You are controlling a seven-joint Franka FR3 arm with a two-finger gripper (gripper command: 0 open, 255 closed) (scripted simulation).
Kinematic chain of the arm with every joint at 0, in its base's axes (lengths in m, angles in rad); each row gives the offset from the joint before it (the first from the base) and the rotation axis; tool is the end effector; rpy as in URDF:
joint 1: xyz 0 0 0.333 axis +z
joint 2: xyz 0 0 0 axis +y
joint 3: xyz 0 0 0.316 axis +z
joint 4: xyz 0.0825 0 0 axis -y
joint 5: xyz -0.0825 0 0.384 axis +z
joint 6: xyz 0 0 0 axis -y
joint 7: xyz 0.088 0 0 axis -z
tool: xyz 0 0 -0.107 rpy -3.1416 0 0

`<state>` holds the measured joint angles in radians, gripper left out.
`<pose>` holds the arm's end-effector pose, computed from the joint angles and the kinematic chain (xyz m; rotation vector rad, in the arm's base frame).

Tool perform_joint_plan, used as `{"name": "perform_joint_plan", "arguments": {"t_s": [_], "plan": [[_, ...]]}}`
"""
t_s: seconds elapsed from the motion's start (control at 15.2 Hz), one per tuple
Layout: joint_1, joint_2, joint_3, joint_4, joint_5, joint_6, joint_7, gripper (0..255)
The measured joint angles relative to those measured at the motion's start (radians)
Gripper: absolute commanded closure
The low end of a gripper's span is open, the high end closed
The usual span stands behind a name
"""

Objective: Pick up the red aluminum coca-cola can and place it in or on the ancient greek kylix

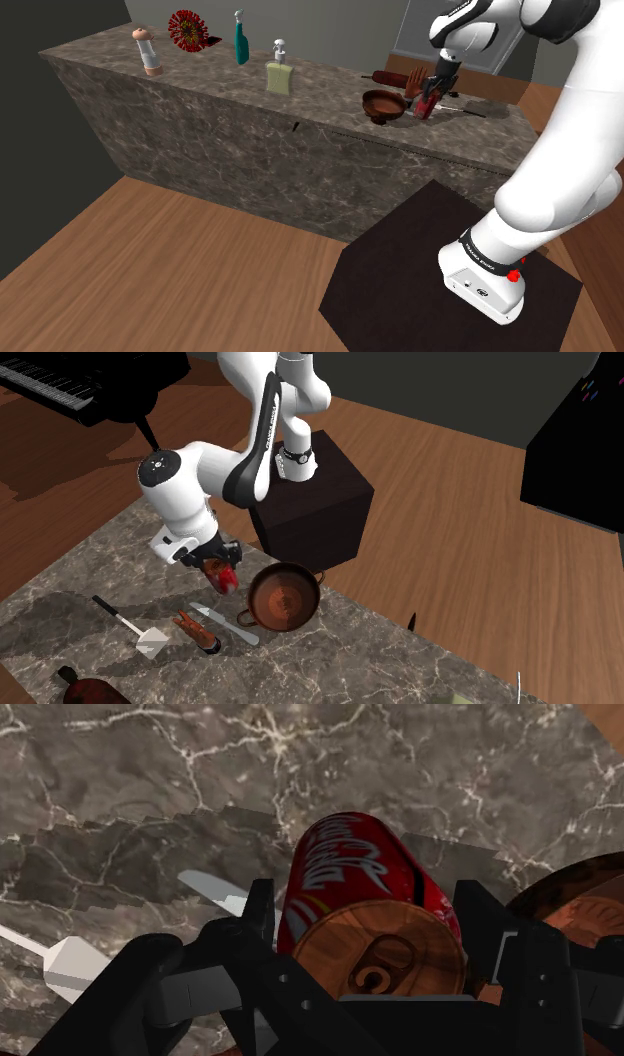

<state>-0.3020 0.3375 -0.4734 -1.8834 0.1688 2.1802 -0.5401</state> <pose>0.4599 -0.4186 0.3475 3.0927 -0.4821 -0.0107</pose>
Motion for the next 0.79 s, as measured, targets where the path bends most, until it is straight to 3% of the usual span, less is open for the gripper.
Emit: {"name": "perform_joint_plan", "arguments": {"t_s": [0.79], "plan": [[0.012,-0.064,-0.015,0.083,-0.041,-0.139,0.028,255]]}}
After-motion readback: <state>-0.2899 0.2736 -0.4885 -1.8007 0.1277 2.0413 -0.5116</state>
